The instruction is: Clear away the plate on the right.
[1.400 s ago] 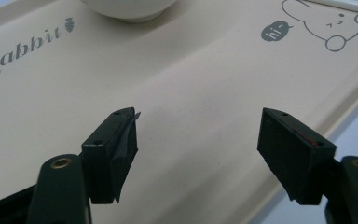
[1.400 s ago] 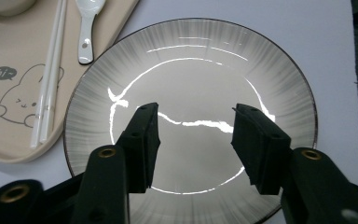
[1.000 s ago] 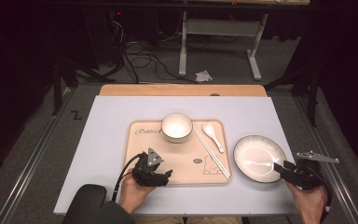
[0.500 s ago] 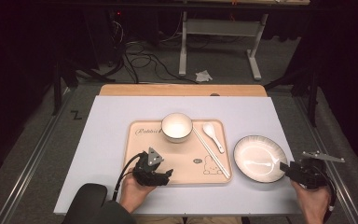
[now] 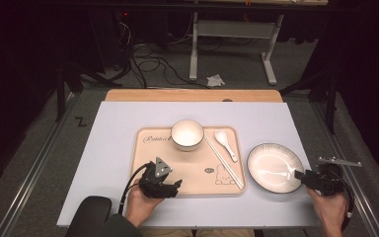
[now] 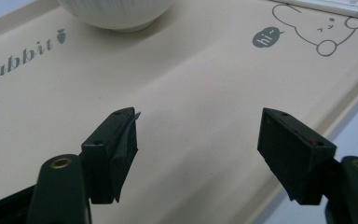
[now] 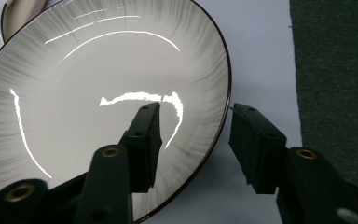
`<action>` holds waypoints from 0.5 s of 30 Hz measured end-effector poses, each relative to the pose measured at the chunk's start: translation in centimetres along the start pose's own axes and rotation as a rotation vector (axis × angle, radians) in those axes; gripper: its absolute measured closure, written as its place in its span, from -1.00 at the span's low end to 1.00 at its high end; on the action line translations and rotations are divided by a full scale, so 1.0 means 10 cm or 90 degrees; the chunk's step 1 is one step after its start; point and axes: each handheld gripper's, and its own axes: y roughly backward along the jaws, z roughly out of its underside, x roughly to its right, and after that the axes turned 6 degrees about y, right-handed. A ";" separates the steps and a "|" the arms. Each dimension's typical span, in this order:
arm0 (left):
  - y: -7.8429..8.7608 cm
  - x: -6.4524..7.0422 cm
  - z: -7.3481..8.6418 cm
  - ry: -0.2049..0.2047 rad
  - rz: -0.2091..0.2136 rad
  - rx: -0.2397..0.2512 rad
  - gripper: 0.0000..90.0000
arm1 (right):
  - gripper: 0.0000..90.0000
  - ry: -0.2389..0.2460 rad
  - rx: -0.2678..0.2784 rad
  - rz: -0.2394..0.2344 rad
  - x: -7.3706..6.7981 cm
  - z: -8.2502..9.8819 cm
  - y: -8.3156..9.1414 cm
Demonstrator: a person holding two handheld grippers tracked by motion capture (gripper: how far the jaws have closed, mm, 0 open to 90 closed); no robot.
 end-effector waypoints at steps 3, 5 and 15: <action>0.02 0.00 0.02 0.003 -0.004 0.002 -0.36 | 0.32 -0.008 -0.014 -0.006 0.03 -0.02 -0.05; 0.04 -0.01 0.03 0.008 -0.006 0.003 -0.36 | 0.34 -0.022 -0.018 -0.027 0.07 -0.03 -0.09; 0.11 -0.05 0.09 0.024 -0.021 0.009 -0.36 | 0.60 -0.057 -0.031 -0.063 0.22 -0.08 -0.19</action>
